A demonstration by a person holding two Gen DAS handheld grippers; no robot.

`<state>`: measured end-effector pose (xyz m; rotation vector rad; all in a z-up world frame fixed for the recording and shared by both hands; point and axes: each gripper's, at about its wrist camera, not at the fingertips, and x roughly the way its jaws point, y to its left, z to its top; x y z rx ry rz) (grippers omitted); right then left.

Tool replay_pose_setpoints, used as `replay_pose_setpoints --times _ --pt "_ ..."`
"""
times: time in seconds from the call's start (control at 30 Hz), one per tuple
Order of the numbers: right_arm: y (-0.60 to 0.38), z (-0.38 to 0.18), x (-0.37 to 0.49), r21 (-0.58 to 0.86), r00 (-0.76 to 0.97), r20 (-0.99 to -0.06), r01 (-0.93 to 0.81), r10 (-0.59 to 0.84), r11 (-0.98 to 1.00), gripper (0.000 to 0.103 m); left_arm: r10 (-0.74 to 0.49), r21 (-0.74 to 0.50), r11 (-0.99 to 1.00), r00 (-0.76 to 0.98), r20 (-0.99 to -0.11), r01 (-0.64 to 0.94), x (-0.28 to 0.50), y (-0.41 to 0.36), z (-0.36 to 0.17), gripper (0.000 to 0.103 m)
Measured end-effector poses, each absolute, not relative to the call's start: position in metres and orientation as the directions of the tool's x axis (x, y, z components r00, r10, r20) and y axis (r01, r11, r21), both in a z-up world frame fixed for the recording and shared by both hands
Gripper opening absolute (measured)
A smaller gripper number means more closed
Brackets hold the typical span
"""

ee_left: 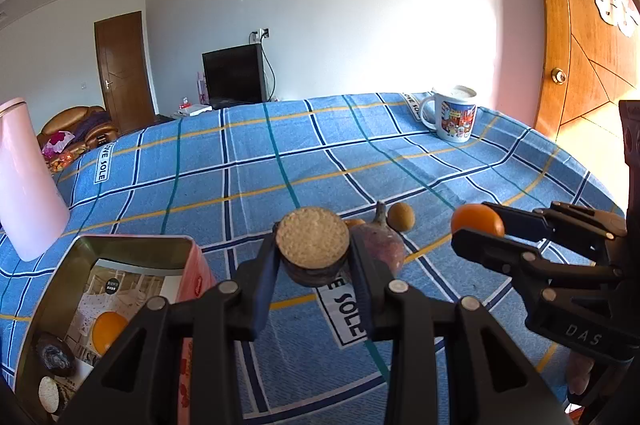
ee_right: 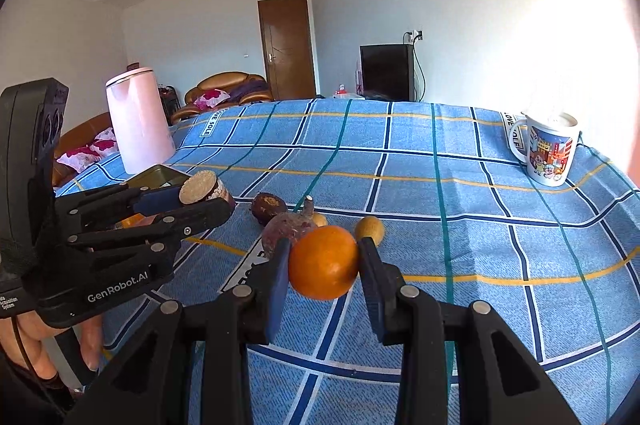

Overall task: Organize fruits
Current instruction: 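Grasp a round cut taro slice with left tool while right tool grasps an orange, then carry the taro slice and orange over the tin with both tools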

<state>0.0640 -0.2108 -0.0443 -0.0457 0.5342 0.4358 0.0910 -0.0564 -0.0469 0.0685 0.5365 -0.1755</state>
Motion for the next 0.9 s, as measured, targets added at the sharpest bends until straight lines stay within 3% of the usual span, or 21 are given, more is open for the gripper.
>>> replay_pose_setpoints --times 0.9 --pt "-0.211 -0.037 0.036 0.013 0.838 -0.377 -0.421 0.395 0.907 0.036 -0.131 0.017 0.988 0.9 -0.416 0.152 0.072 -0.049 -0.037 0.037"
